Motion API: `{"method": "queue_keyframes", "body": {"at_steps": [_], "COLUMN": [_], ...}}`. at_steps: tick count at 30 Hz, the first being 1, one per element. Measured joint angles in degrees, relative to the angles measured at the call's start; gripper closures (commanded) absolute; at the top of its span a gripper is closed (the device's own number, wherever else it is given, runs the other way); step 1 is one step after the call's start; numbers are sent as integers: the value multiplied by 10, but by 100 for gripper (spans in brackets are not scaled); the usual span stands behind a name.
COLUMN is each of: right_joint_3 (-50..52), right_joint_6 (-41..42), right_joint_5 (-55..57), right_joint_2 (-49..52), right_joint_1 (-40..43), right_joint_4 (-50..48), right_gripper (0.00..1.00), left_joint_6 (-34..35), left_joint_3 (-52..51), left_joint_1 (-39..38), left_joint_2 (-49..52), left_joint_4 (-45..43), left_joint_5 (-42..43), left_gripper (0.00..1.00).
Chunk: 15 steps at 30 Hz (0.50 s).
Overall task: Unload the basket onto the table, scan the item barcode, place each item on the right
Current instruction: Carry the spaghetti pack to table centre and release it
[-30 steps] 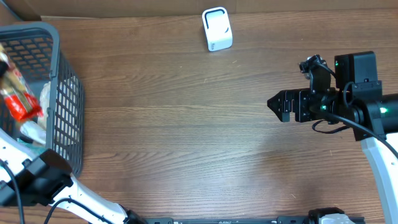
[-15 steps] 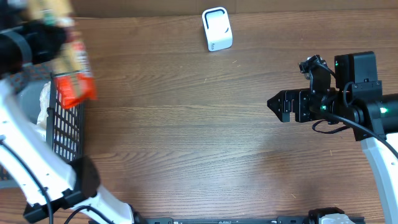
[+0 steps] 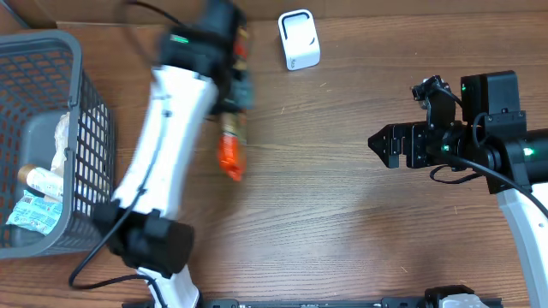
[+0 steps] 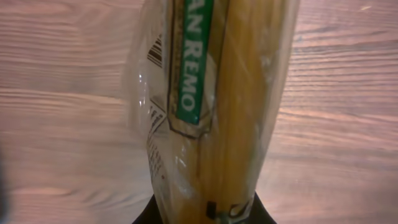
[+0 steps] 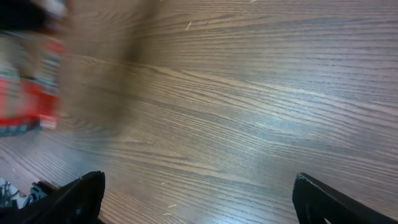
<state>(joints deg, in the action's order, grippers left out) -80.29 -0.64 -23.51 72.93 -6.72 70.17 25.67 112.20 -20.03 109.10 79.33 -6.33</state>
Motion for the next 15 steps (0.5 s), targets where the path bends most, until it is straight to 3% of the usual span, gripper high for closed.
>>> {"method": "queue_keyframes", "body": {"at_steps": [5, 11, 13, 15], "right_joint_3": [0, 0, 0, 0], "right_joint_6": [-1, 0, 0, 0], "right_joint_5": [0, 0, 0, 0], "right_joint_2": [0, 0, 0, 0], "right_joint_1": [0, 0, 0, 0], "right_joint_4": [0, 0, 0, 0], "right_gripper": [3, 3, 3, 3], "left_joint_6": [80, 116, 120, 123], "left_joint_3": [-156, -282, -307, -323], "left_joint_1": [-75, -104, -106, -106], "left_joint_2": [3, 5, 5, 5], "left_joint_4": [-129, -274, -307, -329], "left_joint_5": [-23, -34, -34, -34], "left_gripper": [96, 94, 71, 58]}}
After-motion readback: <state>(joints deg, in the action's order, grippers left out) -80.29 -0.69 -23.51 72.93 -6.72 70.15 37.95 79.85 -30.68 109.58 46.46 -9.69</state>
